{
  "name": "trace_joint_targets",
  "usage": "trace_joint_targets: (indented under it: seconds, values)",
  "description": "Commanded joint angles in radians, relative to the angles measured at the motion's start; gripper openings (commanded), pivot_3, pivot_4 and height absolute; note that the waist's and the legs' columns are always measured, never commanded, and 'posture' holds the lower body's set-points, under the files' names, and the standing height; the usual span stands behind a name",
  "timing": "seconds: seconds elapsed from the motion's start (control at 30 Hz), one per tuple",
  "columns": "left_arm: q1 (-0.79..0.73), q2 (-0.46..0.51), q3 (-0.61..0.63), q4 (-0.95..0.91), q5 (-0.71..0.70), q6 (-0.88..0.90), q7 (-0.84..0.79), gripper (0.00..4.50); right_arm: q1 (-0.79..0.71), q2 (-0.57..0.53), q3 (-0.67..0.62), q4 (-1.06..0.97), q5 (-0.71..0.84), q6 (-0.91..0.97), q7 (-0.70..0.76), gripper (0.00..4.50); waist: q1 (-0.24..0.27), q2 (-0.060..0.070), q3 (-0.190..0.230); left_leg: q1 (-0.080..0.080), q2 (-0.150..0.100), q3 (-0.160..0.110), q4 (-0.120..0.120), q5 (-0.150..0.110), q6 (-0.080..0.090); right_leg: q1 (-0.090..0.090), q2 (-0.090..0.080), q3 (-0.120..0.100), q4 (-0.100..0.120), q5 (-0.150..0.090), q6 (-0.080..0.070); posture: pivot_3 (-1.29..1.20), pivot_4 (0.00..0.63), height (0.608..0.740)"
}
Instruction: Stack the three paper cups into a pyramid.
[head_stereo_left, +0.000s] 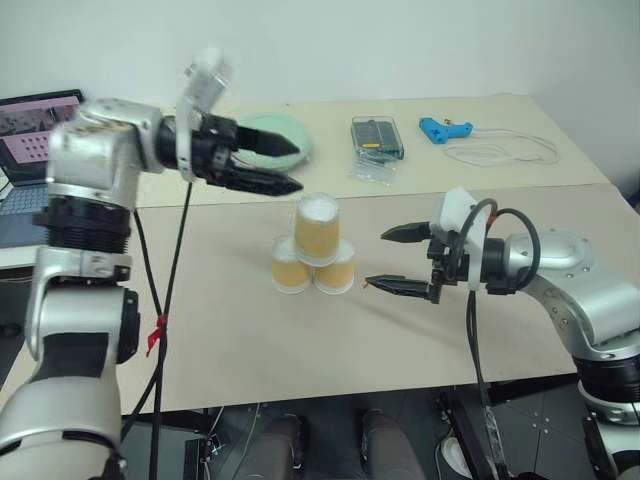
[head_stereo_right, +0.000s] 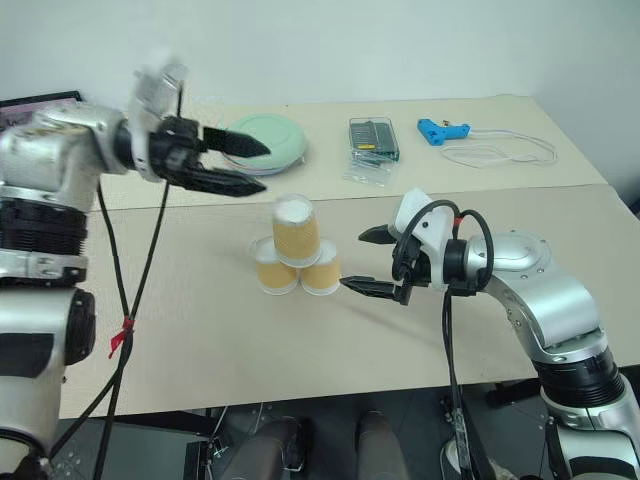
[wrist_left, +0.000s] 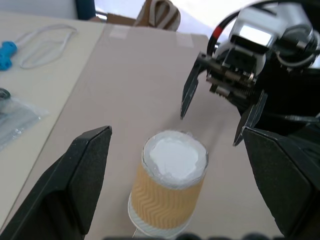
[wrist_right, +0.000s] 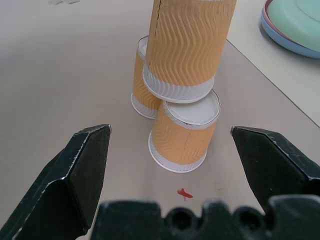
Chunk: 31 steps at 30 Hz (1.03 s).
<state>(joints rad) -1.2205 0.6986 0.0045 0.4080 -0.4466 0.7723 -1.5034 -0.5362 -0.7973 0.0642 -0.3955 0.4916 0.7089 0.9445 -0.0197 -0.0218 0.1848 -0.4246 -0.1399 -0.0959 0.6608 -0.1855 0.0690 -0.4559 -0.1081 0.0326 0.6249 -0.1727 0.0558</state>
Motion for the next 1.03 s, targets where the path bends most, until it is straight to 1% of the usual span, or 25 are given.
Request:
trace_joint_targets:
  seconds: [0.03, 0.1, 0.13, 0.23, 0.27, 0.3, 0.33, 0.37, 0.43, 0.5, 0.57, 0.63, 0.7, 0.8, 0.97, 1.03]
  values:
    - [0.007, -0.021, 0.224, -0.087, -0.08, 0.053, 0.289, 4.42, -0.004, 0.0, -0.038, 0.008, -0.021, -0.021, -0.036, 4.5, 0.002, 0.0, 0.0, 0.001, 0.0, 0.0, 0.0, 0.0, 0.0, 0.001, 0.0, 0.0, 0.0, 0.0, 0.0, 0.0, 0.15, 0.739]
    - [0.09, -0.061, 0.31, -0.173, -0.057, 0.053, 0.502, 4.42, 0.004, 0.009, -0.045, 0.037, -0.06, -0.015, -0.098, 4.5, 0.005, 0.0, 0.0, 0.002, 0.0, 0.0, 0.0, 0.0, 0.0, 0.001, 0.0, 0.0, 0.001, 0.0, 0.0, 0.0, 0.15, 0.739]
    - [0.132, -0.074, 0.328, -0.221, -0.045, 0.046, 0.568, 4.42, 0.005, 0.014, -0.051, 0.047, -0.072, -0.006, -0.125, 4.5, 0.005, 0.001, -0.001, 0.002, 0.0, 0.0, 0.0, 0.0, 0.0, 0.002, -0.001, 0.0, 0.0, 0.0, 0.0, 0.0, 0.15, 0.739]
    - [0.318, -0.157, 0.454, -0.395, -0.037, 0.078, 0.831, 4.42, 0.014, 0.028, -0.086, 0.12, -0.137, 0.019, -0.247, 4.5, 0.006, 0.001, -0.002, 0.004, 0.0, 0.001, 0.0, 0.0, -0.001, 0.003, 0.0, 0.002, 0.001, 0.0, -0.001, 0.0, 0.15, 0.739]
    - [0.358, -0.176, 0.479, -0.431, -0.039, 0.085, 0.887, 4.42, 0.018, 0.031, -0.098, 0.132, -0.143, 0.024, -0.266, 4.5, 0.007, 0.0, -0.002, 0.005, 0.0, 0.002, 0.0, 0.0, -0.001, 0.003, -0.001, 0.004, 0.002, 0.001, -0.001, 0.0, 0.15, 0.739]
    - [0.419, -0.204, 0.512, -0.471, -0.03, 0.089, 0.961, 4.42, 0.032, 0.022, -0.097, 0.157, -0.182, 0.012, -0.298, 4.5, 0.008, -0.001, -0.002, 0.004, 0.0, 0.003, 0.0, 0.0, -0.002, 0.002, 0.0, 0.004, 0.002, 0.001, -0.001, 0.0, 0.15, 0.739]
    - [0.5, -0.208, 0.511, -0.505, 0.019, 0.051, 1.016, 4.42, 0.048, 0.013, -0.093, 0.185, -0.224, 0.002, -0.334, 4.5, 0.008, -0.002, -0.002, 0.003, 0.0, 0.003, 0.0, 0.001, -0.002, 0.001, 0.0, 0.004, 0.002, 0.001, -0.001, 0.0, 0.15, 0.739]
    - [0.558, -0.22, 0.524, -0.534, 0.038, 0.048, 1.07, 4.42, 0.06, 0.01, -0.094, 0.209, -0.256, -0.005, -0.365, 4.5, 0.008, -0.003, -0.002, 0.003, 0.0, 0.003, 0.0, 0.001, -0.003, 0.0, 0.0, 0.004, 0.002, 0.002, -0.002, 0.0, 0.15, 0.739]
    - [0.609, -0.27, 0.611, -0.576, -0.003, 0.074, 1.17, 4.42, 0.073, 0.028, -0.121, 0.245, -0.28, -0.006, -0.419, 4.5, 0.009, -0.003, -0.002, 0.002, 0.0, 0.004, -0.001, 0.001, -0.005, -0.001, 0.0, 0.005, 0.002, 0.002, -0.002, 0.0, 0.15, 0.739]
    - [0.691, -0.254, 0.617, -0.587, 0.061, 0.013, 1.224, 4.42, 0.077, 0.044, -0.134, 0.29, -0.327, -0.03, -0.487, 4.5, 0.009, -0.003, -0.002, 0.003, 0.0, 0.005, 0.0, -0.001, -0.007, 0.0, 0.0, 0.005, 0.002, 0.002, -0.002, 0.0, 0.15, 0.739]
    - [0.74, -0.265, 0.675, -0.566, 0.071, -0.044, 1.285, 4.42, 0.089, 0.074, -0.156, 0.353, -0.363, -0.099, -0.552, 4.5, 0.01, -0.003, -0.002, 0.004, 0.001, 0.007, -0.001, -0.003, -0.01, 0.0, 0.0, 0.007, 0.002, 0.003, -0.002, 0.0, 0.15, 0.739]
    - [0.778, -0.265, 0.687, -0.549, 0.095, -0.098, 1.326, 4.42, 0.099, 0.105, -0.186, 0.397, -0.368, -0.151, -0.585, 4.5, 0.01, -0.004, -0.003, 0.005, 0.001, 0.008, -0.001, -0.003, -0.01, 0.002, 0.001, 0.006, 0.002, 0.003, -0.002, 0.0, 0.15, 0.739]
    - [0.838, -0.277, 0.691, -0.533, 0.12, -0.164, 1.352, 4.42, 0.12, 0.133, -0.204, 0.46, -0.389, -0.215, -0.626, 4.5, 0.011, -0.004, -0.003, 0.009, 0.002, 0.009, -0.001, -0.003, -0.01, 0.007, 0.001, 0.006, 0.001, 0.004, -0.002, 0.0, 0.15, 0.739]
    - [0.889, -0.294, 0.687, -0.512, 0.131, -0.239, 1.374, 4.42, 0.129, 0.172, -0.231, 0.518, -0.389, -0.285, -0.665, 4.5, 0.012, -0.004, -0.003, 0.021, 0.002, 0.009, -0.002, -0.005, -0.008, 0.019, 0.001, 0.006, -0.002, 0.003, -0.001, 0.0, 0.15, 0.739]
    - [0.93, -0.338, 0.657, -0.428, 0.16, -0.403, 1.406, 4.42, 0.128, 0.249, -0.253, 0.587, -0.372, -0.404, -0.675, 4.5, 0.01, -0.004, -0.003, 0.023, 0.004, 0.011, -0.002, -0.006, -0.008, 0.023, 0.002, 0.006, -0.007, 0.004, 0.001, 0.0, 0.15, 0.739]
    - [0.931, -0.346, 0.642, -0.4, 0.166, -0.447, 1.418, 4.42, 0.125, 0.283, -0.29, 0.614, -0.346, -0.437, -0.691, 4.5, 0.01, -0.004, -0.003, 0.025, 0.004, 0.011, -0.002, -0.006, -0.008, 0.026, 0.003, 0.006, -0.008, 0.004, 0.001, 0.0, 0.15, 0.739]
